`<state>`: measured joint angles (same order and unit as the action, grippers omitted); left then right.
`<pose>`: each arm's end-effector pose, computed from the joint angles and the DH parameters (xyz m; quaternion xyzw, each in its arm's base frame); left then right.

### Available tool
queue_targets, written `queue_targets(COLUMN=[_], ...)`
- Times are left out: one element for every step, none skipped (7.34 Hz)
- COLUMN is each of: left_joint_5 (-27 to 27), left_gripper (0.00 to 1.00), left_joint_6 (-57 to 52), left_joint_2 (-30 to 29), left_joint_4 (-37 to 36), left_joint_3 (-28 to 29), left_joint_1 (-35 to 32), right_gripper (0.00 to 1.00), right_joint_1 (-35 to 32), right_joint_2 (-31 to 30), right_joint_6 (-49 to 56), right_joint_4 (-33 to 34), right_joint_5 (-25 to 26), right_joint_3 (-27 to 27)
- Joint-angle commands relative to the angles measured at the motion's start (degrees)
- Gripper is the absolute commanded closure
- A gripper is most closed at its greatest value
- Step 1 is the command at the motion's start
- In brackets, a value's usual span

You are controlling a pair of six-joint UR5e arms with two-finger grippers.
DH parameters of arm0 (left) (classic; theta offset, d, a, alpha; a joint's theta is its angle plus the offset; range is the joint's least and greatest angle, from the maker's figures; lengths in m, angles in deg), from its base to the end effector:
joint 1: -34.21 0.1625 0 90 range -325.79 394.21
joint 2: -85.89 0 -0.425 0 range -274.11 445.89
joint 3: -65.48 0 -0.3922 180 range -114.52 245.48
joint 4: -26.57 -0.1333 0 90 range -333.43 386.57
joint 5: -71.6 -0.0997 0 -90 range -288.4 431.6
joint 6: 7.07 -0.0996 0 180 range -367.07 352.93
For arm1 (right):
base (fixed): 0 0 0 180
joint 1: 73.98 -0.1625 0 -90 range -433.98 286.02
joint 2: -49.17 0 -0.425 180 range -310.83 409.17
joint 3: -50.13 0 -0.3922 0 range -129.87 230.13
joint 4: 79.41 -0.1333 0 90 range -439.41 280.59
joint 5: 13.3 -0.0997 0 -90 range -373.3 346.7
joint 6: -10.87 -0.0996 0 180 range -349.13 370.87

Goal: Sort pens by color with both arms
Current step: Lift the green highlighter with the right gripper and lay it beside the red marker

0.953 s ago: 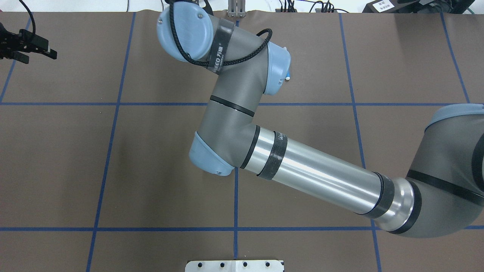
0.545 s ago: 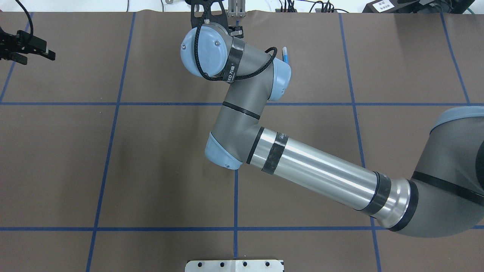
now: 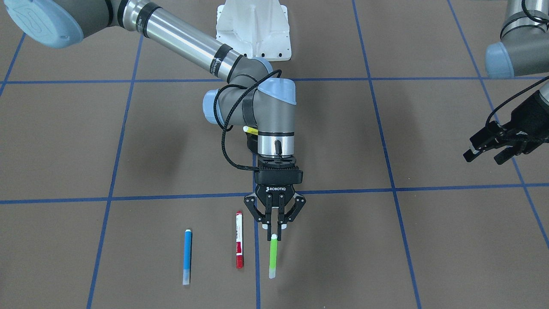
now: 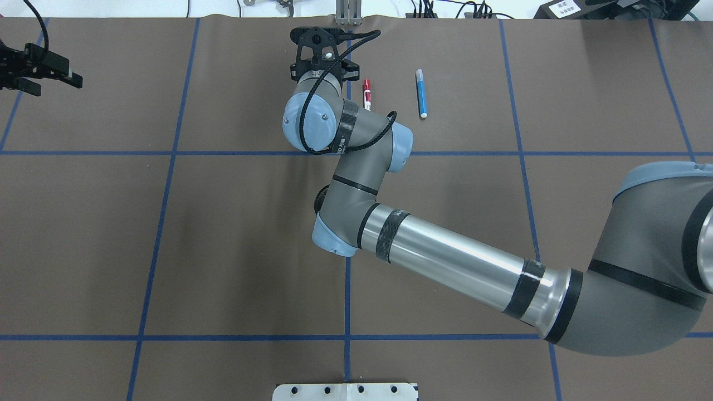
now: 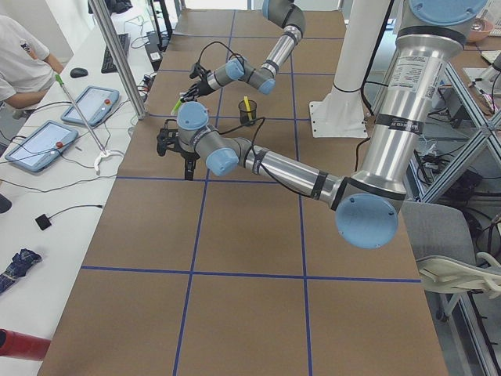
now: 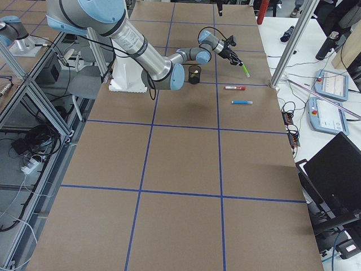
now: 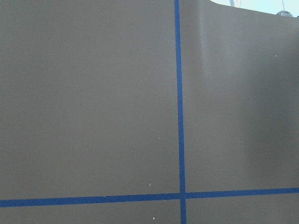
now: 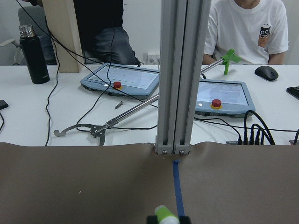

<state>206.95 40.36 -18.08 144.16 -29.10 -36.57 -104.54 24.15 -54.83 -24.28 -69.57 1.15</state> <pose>0.1366 -0.5814 0.4268 0.1073 0.4950 -0.0604 0.8601 -0.6498 -0.6027 0.1405 0.4408 -0.3007 0.1878 0.8246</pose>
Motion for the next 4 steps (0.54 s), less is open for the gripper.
queue_targets(left_joint_5=[0.00,0.00,0.00,0.00], left_gripper=[0.01,0.01,0.01,0.01], left_joint_6=[0.03,0.03,0.03,0.03], left_joint_2=[0.00,0.00,0.00,0.00], left_joint_4=[0.00,0.00,0.00,0.00], left_joint_3=[0.10,0.02,0.10,0.02], left_joint_1=[0.03,0.03,0.03,0.03], right_gripper=[1.00,1.00,1.00,0.84], right_joint_1=[1.80,2.25,2.69,2.86], right_joint_2=[0.07,0.07,-0.11,-0.37], right_joint_6=[-0.04,0.04,0.05,0.13], right_joint_4=[-0.29,-0.29,-0.29,-0.29], right_joint_5=[2.56,2.65,2.92,2.83], right_joint_3=[2.13,2.14,2.14,1.61])
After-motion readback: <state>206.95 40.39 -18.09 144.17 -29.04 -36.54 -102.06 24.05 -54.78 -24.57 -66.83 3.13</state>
